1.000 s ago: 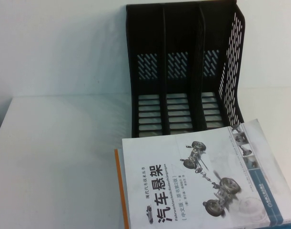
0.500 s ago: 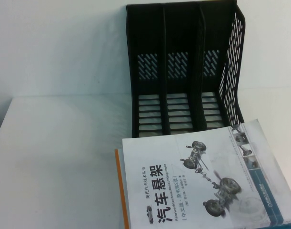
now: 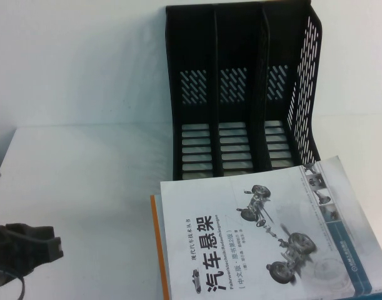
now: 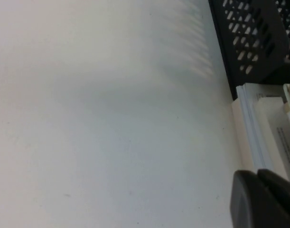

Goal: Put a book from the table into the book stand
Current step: Push book with right arm

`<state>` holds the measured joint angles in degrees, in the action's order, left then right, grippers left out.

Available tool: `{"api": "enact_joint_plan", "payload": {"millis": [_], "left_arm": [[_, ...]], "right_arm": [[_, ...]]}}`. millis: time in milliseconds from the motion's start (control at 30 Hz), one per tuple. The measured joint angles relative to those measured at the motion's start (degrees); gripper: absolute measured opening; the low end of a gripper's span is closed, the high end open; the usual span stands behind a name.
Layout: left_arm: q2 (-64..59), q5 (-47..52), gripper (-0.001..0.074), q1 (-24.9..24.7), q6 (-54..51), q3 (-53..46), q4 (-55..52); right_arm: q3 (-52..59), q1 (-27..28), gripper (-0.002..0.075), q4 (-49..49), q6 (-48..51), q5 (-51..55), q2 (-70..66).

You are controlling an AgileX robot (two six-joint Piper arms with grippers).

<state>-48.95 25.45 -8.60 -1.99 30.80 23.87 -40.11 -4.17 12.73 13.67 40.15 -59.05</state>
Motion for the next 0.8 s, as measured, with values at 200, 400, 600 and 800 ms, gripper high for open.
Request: {"api": "enact_joint_plan", "payload": {"millis": [200,400,600,800], "left_arm": [[-5.23,2.49,-0.0003,6.37,-11.15,0.25,13.96],[-12.47,12.84,-0.0003,15.48,-31.64,1.16,40.39],[-18.52,15.63,-0.0003,16.98,-35.81,1.32,46.93],[-19.39,15.73,-0.0003,16.98,-36.92,1.42,46.96]], "right_arm": [[-0.09,-0.13,-0.0003,5.72,3.28,-1.51,-2.07],[-0.09,-0.13,-0.0003,9.19,7.67,-1.75,-4.93],[-0.09,-0.13,-0.0003,15.76,12.96,-1.75,-9.31],[-0.09,-0.13,-0.0003,27.67,23.49,-0.25,-12.47]]}}
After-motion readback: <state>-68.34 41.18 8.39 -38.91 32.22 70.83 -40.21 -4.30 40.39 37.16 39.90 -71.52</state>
